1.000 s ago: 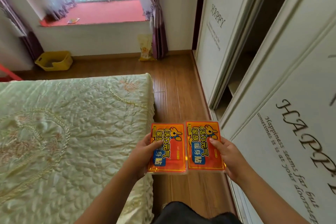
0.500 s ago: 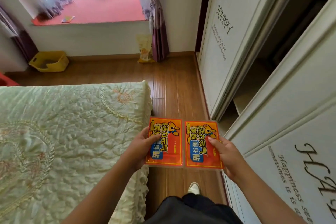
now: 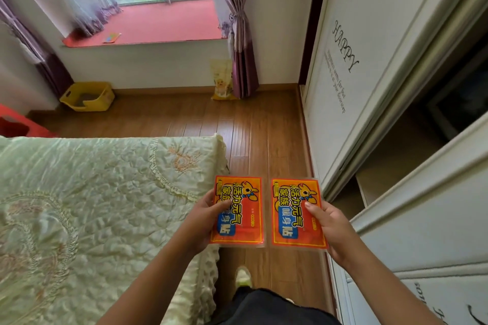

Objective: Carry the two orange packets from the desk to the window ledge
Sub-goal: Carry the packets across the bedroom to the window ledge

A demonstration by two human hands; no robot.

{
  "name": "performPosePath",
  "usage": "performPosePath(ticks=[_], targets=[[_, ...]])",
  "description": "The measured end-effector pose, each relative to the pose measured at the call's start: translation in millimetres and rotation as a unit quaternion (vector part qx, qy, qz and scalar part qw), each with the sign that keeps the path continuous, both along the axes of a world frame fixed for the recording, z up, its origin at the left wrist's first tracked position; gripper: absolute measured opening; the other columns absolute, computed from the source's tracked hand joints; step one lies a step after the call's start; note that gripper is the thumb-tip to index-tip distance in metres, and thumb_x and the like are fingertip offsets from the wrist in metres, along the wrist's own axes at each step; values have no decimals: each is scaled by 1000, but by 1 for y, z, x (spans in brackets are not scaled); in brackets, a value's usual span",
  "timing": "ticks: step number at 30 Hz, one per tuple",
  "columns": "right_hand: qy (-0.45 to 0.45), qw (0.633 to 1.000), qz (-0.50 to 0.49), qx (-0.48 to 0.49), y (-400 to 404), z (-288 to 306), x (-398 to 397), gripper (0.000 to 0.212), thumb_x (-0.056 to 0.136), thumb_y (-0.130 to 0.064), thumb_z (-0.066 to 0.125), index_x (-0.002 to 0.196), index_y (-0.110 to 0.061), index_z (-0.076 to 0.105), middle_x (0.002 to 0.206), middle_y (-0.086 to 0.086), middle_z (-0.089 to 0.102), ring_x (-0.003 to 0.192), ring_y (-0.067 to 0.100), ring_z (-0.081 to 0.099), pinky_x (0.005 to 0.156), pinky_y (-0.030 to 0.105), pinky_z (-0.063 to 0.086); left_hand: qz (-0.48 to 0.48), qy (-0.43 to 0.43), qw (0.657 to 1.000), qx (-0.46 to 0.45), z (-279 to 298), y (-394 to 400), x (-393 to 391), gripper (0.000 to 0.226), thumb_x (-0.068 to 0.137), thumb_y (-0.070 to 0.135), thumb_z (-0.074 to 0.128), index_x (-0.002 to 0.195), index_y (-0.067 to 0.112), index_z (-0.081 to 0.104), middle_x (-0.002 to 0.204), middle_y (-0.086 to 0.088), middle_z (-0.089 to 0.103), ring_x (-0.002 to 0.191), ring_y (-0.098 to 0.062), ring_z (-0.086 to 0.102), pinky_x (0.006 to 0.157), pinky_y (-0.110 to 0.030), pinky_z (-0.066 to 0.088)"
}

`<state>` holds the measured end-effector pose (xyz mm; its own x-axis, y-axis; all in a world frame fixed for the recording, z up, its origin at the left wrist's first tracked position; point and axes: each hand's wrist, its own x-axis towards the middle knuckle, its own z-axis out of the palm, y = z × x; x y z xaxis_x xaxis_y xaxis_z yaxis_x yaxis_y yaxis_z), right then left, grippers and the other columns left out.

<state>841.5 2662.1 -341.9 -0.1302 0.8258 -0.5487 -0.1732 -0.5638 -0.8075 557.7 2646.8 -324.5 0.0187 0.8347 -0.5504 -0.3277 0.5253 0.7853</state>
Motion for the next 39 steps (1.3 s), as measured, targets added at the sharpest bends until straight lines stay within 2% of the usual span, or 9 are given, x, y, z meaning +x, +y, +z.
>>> performPosePath(ticks=[3, 9, 16, 19, 29, 35, 39], targets=[[-10, 1000, 3, -5, 30, -3, -12, 19, 96, -23, 59, 112, -16, 66, 99, 11, 80, 88, 30, 77, 68, 41, 64, 17, -10, 1000, -10, -6, 27, -16, 29, 89, 4, 63, 116, 13, 62, 93, -16, 79, 78, -32, 77, 57, -41, 61], [-26, 1000, 12, -10, 105, -2, -51, 17, 96, -23, 59, 110, -18, 66, 95, 9, 81, 82, 26, 78, 62, 36, 63, 22, -21, 1000, 1, -14, 91, -55, 22, 91, 5, 62, 110, 14, 65, 91, -14, 80, 77, -31, 77, 56, -39, 61], [-39, 999, 10, 5, 185, 8, -101, 17, 97, -25, 58, 110, -18, 66, 102, 11, 80, 91, 30, 77, 77, 46, 63, 15, -22, 1000, 4, -12, 165, -97, 24, 91, 5, 62, 113, 16, 65, 93, -14, 79, 79, -31, 77, 57, -40, 62], [-46, 999, 9, 3, 207, 5, -109, 19, 97, -25, 58, 112, -16, 66, 100, 10, 80, 90, 30, 77, 77, 46, 62, 9, -11, 1000, 13, -11, 199, -103, 25, 91, 6, 62, 114, 13, 64, 95, -15, 79, 80, -32, 77, 58, -40, 62], [-75, 997, 7, 5, 318, -13, -81, 21, 96, -33, 58, 112, -24, 66, 97, 3, 81, 86, 25, 78, 71, 42, 63, 3, 2, 1000, -13, -23, 315, -84, 25, 91, 9, 64, 115, 15, 64, 99, -16, 79, 86, -34, 76, 62, -42, 62], [-56, 998, 28, 2, 404, -14, -60, 20, 95, -33, 60, 112, -24, 66, 96, 2, 81, 86, 24, 78, 65, 38, 63, 19, 15, 999, -24, -16, 392, -64, 28, 90, 10, 65, 117, 18, 63, 102, -17, 78, 90, -36, 75, 63, -42, 62], [-61, 996, 61, 2, 459, -14, -56, 21, 94, -35, 60, 112, -26, 66, 99, 1, 81, 87, 24, 78, 75, 46, 64, 31, 30, 999, -22, -10, 435, -56, 30, 89, 9, 66, 118, 15, 60, 101, -18, 77, 88, -37, 76, 62, -42, 62]])
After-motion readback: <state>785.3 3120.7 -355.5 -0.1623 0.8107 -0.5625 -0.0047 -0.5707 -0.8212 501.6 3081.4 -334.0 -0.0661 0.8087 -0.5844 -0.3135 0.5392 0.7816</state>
